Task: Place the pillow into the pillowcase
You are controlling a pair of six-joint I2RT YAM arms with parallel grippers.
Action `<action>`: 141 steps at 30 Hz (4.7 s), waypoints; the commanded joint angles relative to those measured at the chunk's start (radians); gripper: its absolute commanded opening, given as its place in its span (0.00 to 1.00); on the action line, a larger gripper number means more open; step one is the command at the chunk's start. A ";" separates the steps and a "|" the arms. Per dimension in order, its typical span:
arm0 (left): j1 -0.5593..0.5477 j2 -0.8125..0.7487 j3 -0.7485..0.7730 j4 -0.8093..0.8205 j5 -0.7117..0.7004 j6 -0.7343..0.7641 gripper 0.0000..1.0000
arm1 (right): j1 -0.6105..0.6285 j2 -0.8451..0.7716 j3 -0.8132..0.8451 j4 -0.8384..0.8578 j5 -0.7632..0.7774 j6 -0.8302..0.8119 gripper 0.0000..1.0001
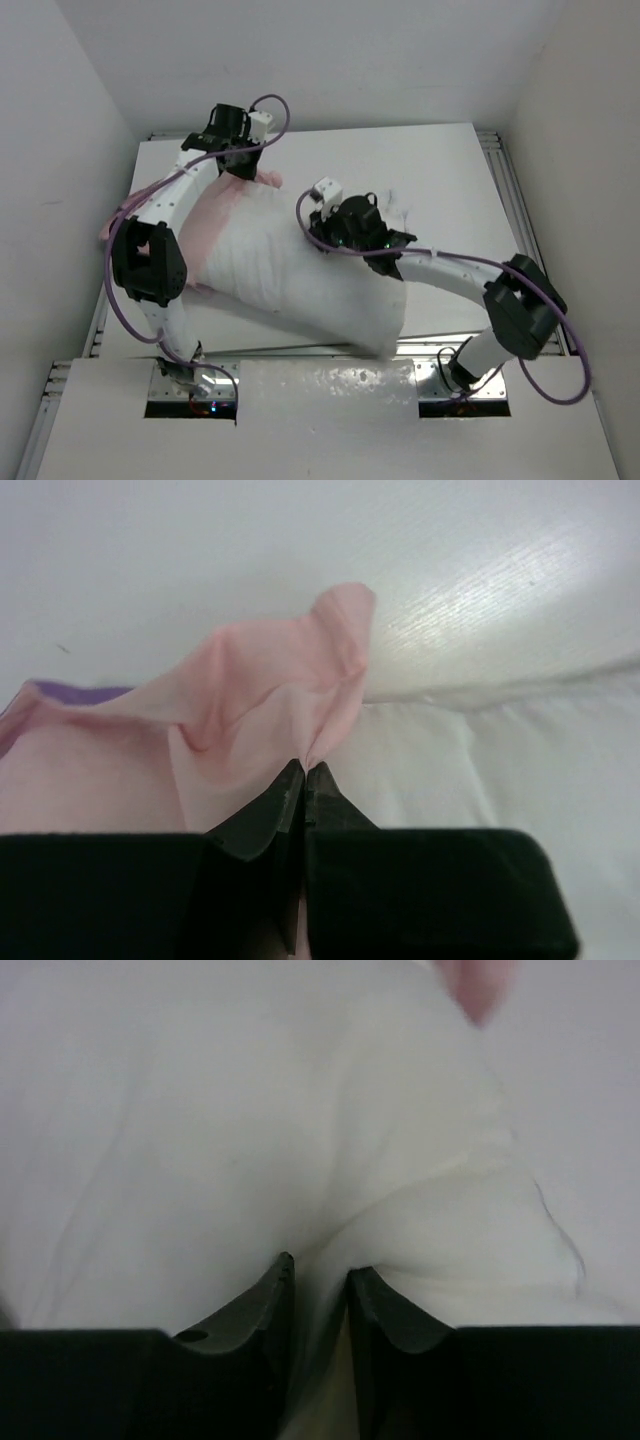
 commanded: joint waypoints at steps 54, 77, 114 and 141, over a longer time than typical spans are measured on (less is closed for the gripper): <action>-0.287 -0.221 -0.265 0.064 0.493 0.059 0.00 | -0.047 0.296 -0.093 0.977 0.406 0.603 0.00; 0.016 -0.407 -0.078 0.035 0.102 0.056 1.00 | -0.299 0.243 -0.055 0.523 0.118 0.360 0.86; 0.412 0.104 -0.552 0.664 0.444 -0.205 0.28 | 0.201 0.306 0.479 0.001 0.109 -0.259 0.92; 0.411 -0.134 -0.551 0.421 0.275 -0.002 0.46 | -0.217 0.514 0.550 -0.215 0.161 0.252 0.19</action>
